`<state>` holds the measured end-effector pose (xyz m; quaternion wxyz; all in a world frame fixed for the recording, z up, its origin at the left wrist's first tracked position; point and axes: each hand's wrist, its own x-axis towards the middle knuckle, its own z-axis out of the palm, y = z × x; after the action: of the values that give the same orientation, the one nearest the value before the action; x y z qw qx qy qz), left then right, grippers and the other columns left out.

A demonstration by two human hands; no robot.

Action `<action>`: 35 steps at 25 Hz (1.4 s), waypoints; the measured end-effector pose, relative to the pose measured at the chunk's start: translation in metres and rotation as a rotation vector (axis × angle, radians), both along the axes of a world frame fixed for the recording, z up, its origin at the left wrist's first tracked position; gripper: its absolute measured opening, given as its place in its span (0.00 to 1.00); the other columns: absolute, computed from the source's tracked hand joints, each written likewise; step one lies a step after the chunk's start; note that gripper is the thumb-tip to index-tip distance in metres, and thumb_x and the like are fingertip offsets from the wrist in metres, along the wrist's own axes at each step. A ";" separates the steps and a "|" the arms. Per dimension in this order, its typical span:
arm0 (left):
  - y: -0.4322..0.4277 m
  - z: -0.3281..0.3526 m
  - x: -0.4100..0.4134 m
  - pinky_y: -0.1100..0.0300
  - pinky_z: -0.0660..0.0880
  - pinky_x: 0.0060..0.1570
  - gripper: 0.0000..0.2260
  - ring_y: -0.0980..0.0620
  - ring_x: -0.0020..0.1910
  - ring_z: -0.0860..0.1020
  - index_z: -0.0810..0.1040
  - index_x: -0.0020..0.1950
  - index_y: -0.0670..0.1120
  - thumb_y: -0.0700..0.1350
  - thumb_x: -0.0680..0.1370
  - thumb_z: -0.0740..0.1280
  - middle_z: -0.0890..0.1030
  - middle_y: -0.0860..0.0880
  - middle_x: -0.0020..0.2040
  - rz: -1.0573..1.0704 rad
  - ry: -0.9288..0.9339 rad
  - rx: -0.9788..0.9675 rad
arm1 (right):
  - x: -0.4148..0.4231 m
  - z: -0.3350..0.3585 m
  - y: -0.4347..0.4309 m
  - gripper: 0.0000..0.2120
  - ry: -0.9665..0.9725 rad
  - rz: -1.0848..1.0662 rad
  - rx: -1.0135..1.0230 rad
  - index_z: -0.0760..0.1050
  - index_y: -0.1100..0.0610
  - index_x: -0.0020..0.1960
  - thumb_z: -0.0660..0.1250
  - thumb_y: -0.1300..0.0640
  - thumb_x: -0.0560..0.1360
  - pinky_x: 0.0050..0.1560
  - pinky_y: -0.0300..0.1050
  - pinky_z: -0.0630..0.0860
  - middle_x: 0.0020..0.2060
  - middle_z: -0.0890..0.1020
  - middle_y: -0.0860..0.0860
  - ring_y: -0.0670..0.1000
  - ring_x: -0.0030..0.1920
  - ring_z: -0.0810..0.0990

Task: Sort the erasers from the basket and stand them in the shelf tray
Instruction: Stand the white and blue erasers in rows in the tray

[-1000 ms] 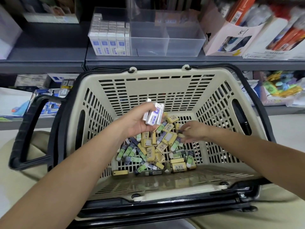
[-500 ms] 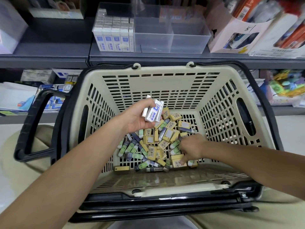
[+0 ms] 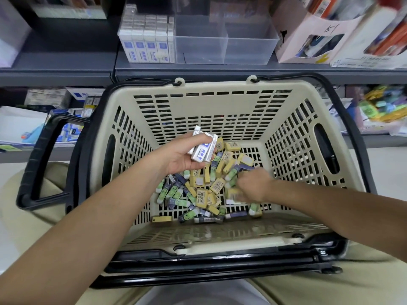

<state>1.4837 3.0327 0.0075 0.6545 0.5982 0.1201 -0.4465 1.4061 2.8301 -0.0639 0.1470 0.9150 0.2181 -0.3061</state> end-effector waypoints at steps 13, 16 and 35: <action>0.033 0.040 0.016 0.62 0.77 0.29 0.12 0.51 0.37 0.81 0.74 0.56 0.47 0.41 0.74 0.69 0.82 0.47 0.40 0.116 -0.203 0.120 | -0.002 0.004 0.036 0.30 0.152 0.060 0.279 0.48 0.49 0.76 0.58 0.47 0.78 0.73 0.56 0.55 0.74 0.55 0.51 0.55 0.74 0.52; 0.049 0.046 0.013 0.63 0.77 0.28 0.12 0.52 0.38 0.79 0.74 0.57 0.46 0.41 0.74 0.69 0.80 0.47 0.41 0.151 -0.230 0.131 | -0.003 0.003 0.059 0.28 0.462 -0.105 0.576 0.52 0.49 0.76 0.53 0.64 0.79 0.74 0.47 0.48 0.76 0.51 0.47 0.50 0.76 0.49; 0.043 0.037 0.009 0.61 0.77 0.28 0.09 0.49 0.40 0.80 0.75 0.53 0.46 0.41 0.74 0.69 0.80 0.44 0.43 0.153 -0.156 0.094 | 0.028 -0.005 0.048 0.26 0.071 0.207 0.118 0.66 0.41 0.68 0.53 0.33 0.74 0.69 0.66 0.39 0.74 0.58 0.46 0.57 0.73 0.56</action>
<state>1.4925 3.0760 0.0447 0.6654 0.6501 0.1349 -0.3412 1.4340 2.8780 -0.0693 0.1159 0.8833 0.3340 -0.3079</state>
